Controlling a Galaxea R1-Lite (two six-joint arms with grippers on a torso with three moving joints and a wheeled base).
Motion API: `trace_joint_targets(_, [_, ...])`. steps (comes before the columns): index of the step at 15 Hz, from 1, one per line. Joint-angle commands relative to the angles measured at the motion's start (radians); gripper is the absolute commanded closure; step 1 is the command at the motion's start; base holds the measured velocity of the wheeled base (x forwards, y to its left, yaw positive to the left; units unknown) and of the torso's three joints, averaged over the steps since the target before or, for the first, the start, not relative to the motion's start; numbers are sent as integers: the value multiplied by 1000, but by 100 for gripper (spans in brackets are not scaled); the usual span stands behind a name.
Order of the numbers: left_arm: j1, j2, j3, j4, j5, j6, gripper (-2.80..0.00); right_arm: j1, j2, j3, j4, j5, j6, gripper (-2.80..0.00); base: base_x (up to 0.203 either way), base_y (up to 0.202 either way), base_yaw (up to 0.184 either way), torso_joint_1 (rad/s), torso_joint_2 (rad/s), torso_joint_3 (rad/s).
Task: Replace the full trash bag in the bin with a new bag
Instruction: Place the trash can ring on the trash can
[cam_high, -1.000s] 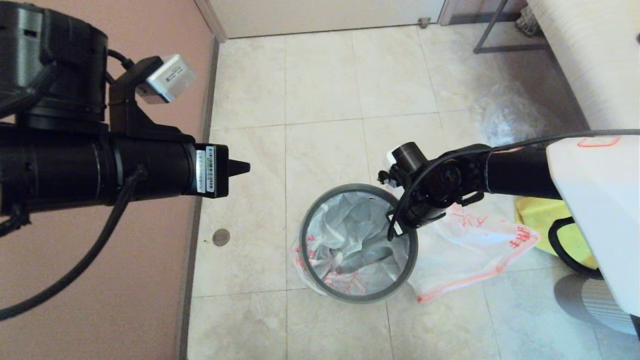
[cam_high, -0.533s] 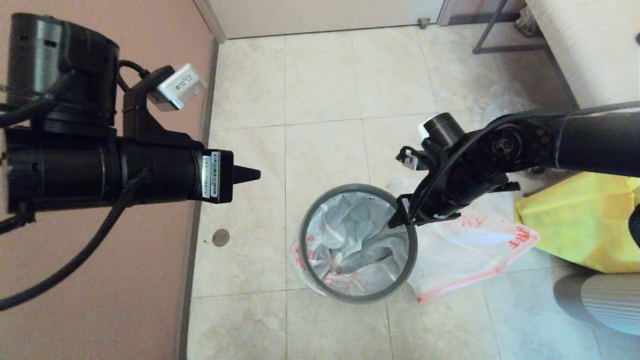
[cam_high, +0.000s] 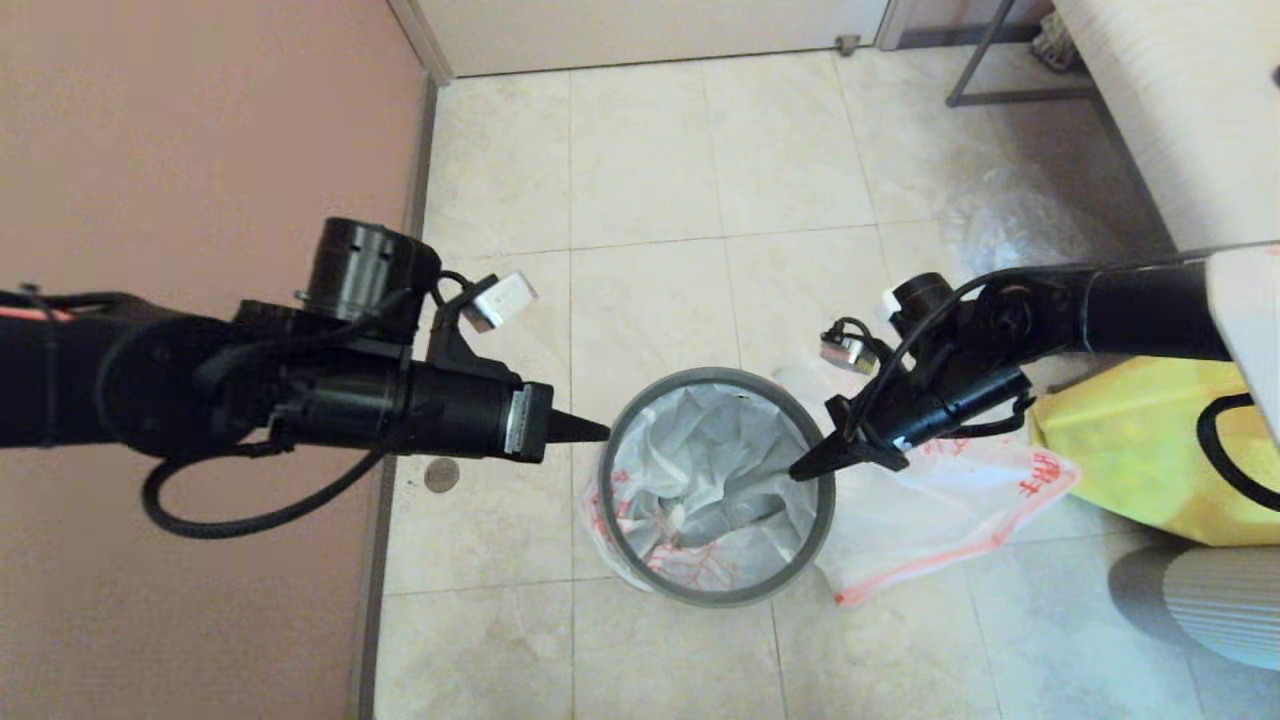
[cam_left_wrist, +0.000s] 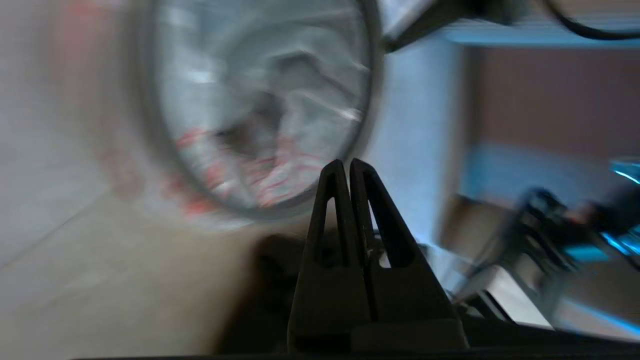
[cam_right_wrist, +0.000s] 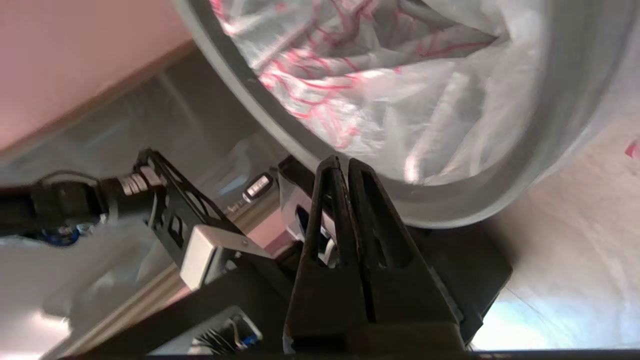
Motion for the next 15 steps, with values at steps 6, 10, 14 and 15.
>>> trace_joint_targets(6, [60,401,38,-203,-76,26,0,-64,181,-18,-82,17,-85,0,0,0,0,0,0,0])
trace_joint_targets(10, [62,544,-54,-223,-34,26,0,-60,221,-27,-95,20,-88,0,0,0,0,0,0,0])
trace_joint_targets(14, [62,526,-45,-223,-32,26,0,-49,155,-20,-89,27,-84,0,0,0,0,0,0,0])
trace_joint_targets(15, [61,495,-34,-226,-32,26,0,-41,117,-10,-77,26,-81,0,0,0,0,0,0,0])
